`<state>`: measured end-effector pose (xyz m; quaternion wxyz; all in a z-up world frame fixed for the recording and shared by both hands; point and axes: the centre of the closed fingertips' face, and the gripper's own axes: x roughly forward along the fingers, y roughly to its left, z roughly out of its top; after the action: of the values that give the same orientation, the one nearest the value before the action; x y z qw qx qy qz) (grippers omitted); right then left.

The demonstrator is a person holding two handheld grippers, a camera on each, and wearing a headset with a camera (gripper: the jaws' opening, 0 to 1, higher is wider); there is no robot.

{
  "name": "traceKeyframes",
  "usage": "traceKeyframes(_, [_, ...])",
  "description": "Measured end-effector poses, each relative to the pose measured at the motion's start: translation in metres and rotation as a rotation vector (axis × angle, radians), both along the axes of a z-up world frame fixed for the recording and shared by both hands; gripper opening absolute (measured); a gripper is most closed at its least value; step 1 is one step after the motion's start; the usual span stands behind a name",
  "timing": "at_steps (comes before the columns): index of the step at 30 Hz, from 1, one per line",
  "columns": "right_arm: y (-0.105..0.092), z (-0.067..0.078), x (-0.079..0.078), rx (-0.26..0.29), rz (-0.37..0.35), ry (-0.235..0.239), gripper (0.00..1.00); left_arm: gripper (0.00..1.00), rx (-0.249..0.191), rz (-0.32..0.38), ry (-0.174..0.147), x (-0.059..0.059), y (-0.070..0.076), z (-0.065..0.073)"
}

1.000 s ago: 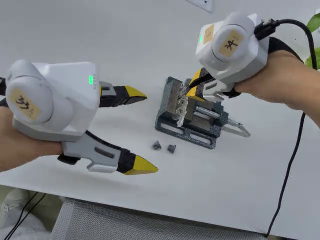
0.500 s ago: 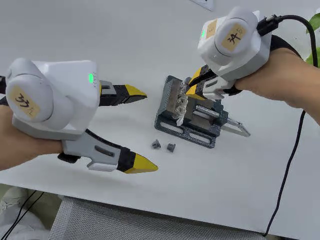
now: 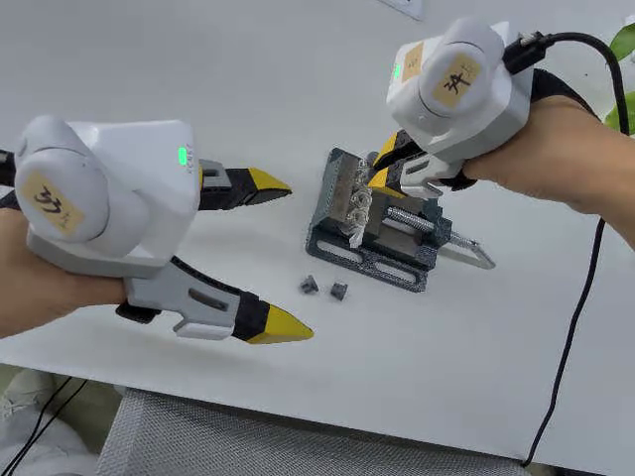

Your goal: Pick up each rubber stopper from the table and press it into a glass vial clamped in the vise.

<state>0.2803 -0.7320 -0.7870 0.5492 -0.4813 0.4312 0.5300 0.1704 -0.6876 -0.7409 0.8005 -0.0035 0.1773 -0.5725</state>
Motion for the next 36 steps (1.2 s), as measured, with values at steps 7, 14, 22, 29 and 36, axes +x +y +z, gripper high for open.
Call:
traceKeyframes(7, [-0.0009,0.0,0.0014,0.017,-0.005,-0.001,0.07,0.79,0.011,0.013,0.001,0.0021,0.0055,-0.004])
traceKeyframes(14, [-0.0013,-0.0001,0.001,0.027,-0.01,-0.002,0.07,0.78,0.011,0.013,0.004,0.0019,0.0056,-0.005])
traceKeyframes(22, [-0.0007,0.0001,-0.0001,0.041,-0.019,-0.001,0.07,0.78,0.004,0.012,0.005,0.0021,0.0037,-0.004])
traceKeyframes(29, [-0.0004,-0.0007,-0.0029,0.055,-0.028,0.004,0.09,0.77,0.005,0.013,0.007,0.0012,0.0043,-0.0043])
traceKeyframes(36, [0.001,0.0031,-0.0022,0.073,-0.037,-0.006,0.11,0.77,0.007,0.011,0.005,0.0009,0.0044,-0.0035])
